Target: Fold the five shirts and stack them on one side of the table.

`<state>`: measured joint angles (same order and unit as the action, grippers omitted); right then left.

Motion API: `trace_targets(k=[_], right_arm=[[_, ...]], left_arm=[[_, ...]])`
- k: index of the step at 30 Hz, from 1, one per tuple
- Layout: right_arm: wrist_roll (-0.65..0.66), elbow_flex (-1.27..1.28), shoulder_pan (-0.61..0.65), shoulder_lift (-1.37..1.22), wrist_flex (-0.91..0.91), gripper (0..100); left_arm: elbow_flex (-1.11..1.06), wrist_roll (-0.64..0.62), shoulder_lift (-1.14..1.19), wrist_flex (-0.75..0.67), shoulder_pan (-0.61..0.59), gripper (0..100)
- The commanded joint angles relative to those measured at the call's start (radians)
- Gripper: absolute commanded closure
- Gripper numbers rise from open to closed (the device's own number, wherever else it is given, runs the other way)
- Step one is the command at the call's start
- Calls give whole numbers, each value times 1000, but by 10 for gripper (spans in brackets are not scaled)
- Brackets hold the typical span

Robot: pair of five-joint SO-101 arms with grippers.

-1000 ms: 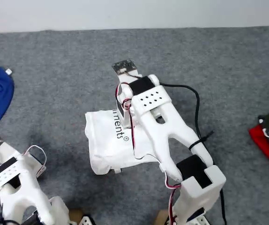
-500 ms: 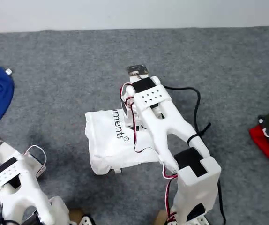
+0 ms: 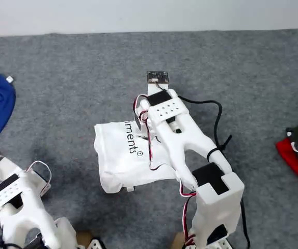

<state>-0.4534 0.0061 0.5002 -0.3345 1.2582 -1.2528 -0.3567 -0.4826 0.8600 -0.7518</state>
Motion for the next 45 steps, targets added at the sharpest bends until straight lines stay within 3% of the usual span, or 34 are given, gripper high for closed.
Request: trace_targets(k=[1,10,15,17,22,25,29,38,45], right_arm=[[-8,35,-15,8,-64,659],[-8,78,-15,-90,-120,660],[-12,-40,-19,-179,5,667],[-12,-92,-19,-193,53,723],[-8,-203,-19,-216,127,993],[-8,-218,-21,-209,163,954],[2,-239,-44,-208,223,991],[370,-338,-263,-219,171,990],[885,-339,-334,-251,-134,990]], left_arm=[[-21,-6,-2,8,-5,996],[-21,-6,-2,8,-5,996],[-21,-6,-2,8,-5,996],[-21,-6,-2,8,-5,996],[-21,-6,-2,8,-5,996],[-21,-6,-2,8,-5,996],[-21,-6,-2,8,-5,996],[-21,-6,-2,8,-5,996],[-21,-6,-2,8,-5,996]])
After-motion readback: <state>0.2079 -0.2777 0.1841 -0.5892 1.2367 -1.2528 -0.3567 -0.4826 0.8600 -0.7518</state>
